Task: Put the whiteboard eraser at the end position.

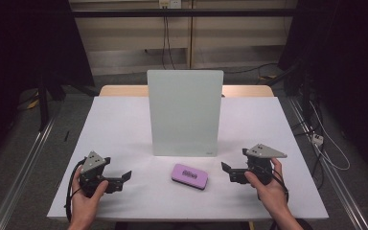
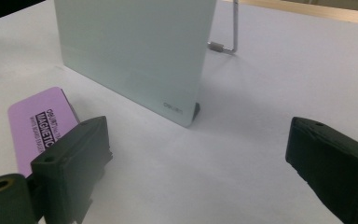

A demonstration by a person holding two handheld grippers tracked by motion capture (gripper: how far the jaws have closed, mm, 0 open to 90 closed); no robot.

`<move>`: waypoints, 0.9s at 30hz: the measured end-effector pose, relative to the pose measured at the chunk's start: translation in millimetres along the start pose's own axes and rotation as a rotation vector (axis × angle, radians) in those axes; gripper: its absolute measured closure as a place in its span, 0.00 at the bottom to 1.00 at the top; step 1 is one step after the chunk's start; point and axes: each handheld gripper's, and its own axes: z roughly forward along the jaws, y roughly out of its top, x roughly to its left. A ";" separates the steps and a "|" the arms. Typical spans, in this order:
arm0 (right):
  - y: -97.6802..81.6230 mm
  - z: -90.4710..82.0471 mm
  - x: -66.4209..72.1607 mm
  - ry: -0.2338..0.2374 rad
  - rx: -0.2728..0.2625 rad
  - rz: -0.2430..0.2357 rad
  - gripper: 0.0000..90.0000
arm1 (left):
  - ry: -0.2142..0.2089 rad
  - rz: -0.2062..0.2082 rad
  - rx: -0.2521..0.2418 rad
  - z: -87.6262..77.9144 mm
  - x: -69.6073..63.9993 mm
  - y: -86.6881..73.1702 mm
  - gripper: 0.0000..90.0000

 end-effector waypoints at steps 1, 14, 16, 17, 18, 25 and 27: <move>-1.9 -1.0 -1.0 -0.007 -0.002 0.000 0.07 | 0.002 -0.001 -0.004 0.2 0.1 -0.4 0.05; -19.8 -17.2 -14.1 -0.066 -0.066 0.034 0.07 | 0.004 -0.010 -0.017 -2.7 -0.6 -0.8 0.05; -24.2 -18.9 -15.7 -0.083 -0.067 0.029 0.07 | 0.006 -0.019 -0.021 -3.9 0.0 -1.1 0.05; -26.3 -20.3 -16.6 -0.078 -0.067 0.036 0.07 | 0.007 -0.019 -0.024 -4.5 0.1 -1.0 0.05; -27.0 -21.0 -17.3 -0.076 -0.069 0.042 0.07 | 0.009 -0.018 -0.029 -4.8 0.4 -0.6 0.05; -29.7 -20.9 -22.0 -0.073 -0.085 0.069 0.06 | -0.009 -0.017 -0.023 -2.2 1.0 1.0 0.05; -29.2 -21.3 -22.7 -0.077 -0.092 0.075 0.06 | -0.011 -0.010 -0.024 -1.8 0.4 1.0 0.05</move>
